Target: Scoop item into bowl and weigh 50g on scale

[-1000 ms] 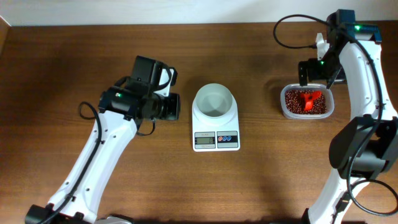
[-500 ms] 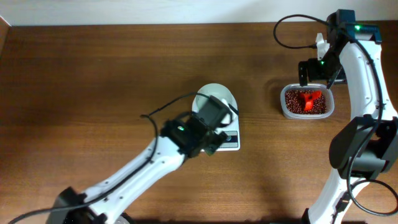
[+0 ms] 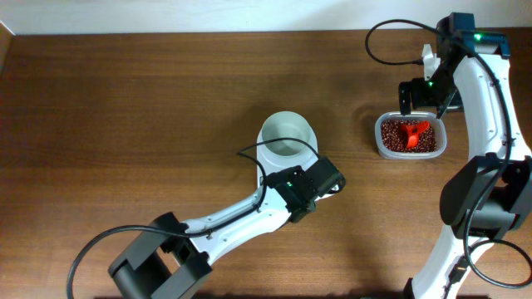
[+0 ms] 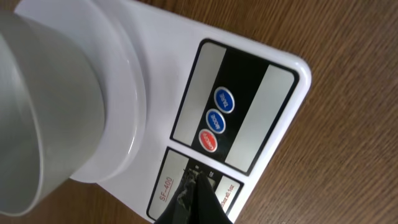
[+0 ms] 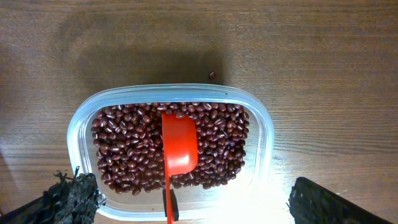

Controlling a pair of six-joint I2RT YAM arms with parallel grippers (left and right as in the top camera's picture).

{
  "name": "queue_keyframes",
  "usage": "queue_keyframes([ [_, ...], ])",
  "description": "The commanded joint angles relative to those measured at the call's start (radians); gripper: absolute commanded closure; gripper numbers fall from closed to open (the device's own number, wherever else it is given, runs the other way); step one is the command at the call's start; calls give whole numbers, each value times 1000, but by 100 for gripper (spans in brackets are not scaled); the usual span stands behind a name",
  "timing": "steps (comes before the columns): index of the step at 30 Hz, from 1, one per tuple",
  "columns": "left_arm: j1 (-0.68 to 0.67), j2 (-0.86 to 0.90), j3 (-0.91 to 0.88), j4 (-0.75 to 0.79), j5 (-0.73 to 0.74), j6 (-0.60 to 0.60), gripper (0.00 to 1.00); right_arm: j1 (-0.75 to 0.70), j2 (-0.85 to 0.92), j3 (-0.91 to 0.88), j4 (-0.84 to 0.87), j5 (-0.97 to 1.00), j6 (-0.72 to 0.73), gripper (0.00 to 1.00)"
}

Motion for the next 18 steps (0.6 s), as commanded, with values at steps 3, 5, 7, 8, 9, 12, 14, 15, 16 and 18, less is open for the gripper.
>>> queue_keyframes([
  [3, -34, 66, -10, 11, -98, 16, 100, -1, -4, 16, -1, -2, 4, 1],
  [5, -34, 79, -10, 31, -112, 16, 100, -1, -4, 16, -1, -2, 4, 1],
  [7, -34, 80, -10, 44, -113, 16, 100, -1, -4, 16, -1, -2, 4, 1],
  [8, -34, 81, -12, 59, -113, 16, 100, -1, -4, 16, -1, -2, 4, 1],
  [9, -34, 86, -12, 74, -113, 16, 100, -1, -4, 16, -1, -2, 4, 1],
  [12, -34, 112, -12, 85, -178, 17, 100, -1, -4, 16, -1, -2, 4, 1],
  [14, -34, 129, -12, 113, -183, 16, 100, -1, -4, 16, -1, -2, 4, 1],
  [15, -34, 134, -12, 121, -183, 16, 100, -1, -4, 16, -1, -2, 4, 1],
  [16, -34, 137, -12, 123, -183, 16, 100, -1, -4, 16, -1, -2, 4, 1],
  [18, -34, 143, -12, 129, -182, 16, 100, -1, -4, 16, -1, -2, 4, 1],
])
